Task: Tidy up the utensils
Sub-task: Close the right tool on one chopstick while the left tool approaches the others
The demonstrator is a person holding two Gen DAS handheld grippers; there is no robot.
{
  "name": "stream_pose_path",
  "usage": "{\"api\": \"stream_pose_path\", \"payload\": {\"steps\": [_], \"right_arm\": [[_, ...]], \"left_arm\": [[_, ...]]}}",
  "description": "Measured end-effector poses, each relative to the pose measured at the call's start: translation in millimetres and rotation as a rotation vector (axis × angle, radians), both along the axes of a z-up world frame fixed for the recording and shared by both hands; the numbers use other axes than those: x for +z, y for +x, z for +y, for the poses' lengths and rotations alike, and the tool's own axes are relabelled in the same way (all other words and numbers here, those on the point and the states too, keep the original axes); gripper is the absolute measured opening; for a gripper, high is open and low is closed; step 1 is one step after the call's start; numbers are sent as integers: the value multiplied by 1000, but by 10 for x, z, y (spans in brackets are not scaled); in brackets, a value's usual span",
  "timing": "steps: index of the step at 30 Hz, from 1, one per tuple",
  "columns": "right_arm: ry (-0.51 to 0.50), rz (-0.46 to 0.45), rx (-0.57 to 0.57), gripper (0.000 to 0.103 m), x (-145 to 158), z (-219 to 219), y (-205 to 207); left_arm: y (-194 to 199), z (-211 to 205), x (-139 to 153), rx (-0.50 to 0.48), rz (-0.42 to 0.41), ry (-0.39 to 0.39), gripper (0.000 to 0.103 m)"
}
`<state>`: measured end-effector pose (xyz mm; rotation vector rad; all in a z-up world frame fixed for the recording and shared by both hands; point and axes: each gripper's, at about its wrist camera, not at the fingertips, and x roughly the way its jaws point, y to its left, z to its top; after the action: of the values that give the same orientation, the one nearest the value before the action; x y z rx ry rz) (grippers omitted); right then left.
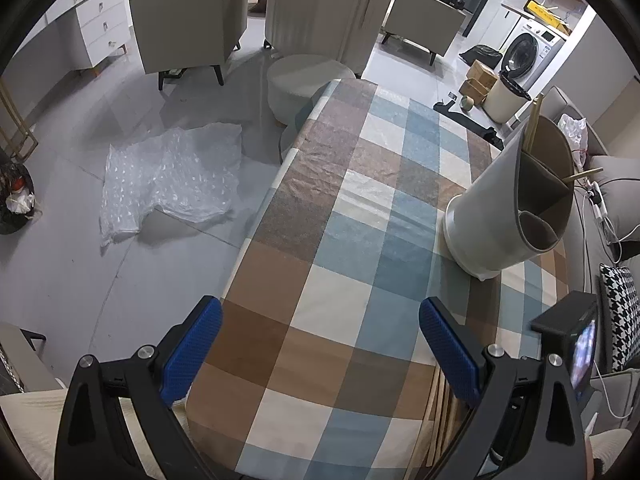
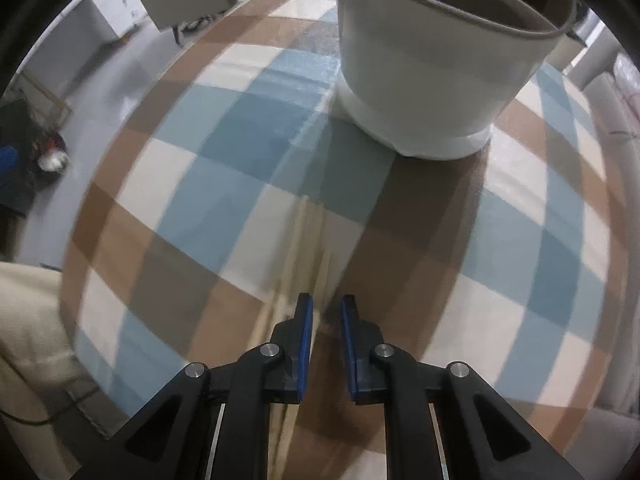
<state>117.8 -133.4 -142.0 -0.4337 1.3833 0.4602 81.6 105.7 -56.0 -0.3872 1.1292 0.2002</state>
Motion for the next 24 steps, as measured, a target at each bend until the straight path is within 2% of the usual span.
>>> {"api": "stream_pose_path", "payload": {"steps": [10,12,13,17,21,24], "right_arm": [[25,-53,-4,17,8,80,44],[40,-61,-12,11,17,65,59],[50,-63,-18,5,23,37,68],[171,-35,-138,4,110,-282,142],[301,-77,-261,4,399,-681,228],[399,-90,-351,4,550,-1035,205]], "left_arm": [[-16,13,-4,-3,13,4,96],[-11,-1,-13,-10,19,10,96],[-8,-16,-25,-17,24,10,96],[41,-175,-137,-88,75,-8,96],[76,-489,-261,-205,125,-23,95],[82,-695,-394,-273,184,-43,85]]}}
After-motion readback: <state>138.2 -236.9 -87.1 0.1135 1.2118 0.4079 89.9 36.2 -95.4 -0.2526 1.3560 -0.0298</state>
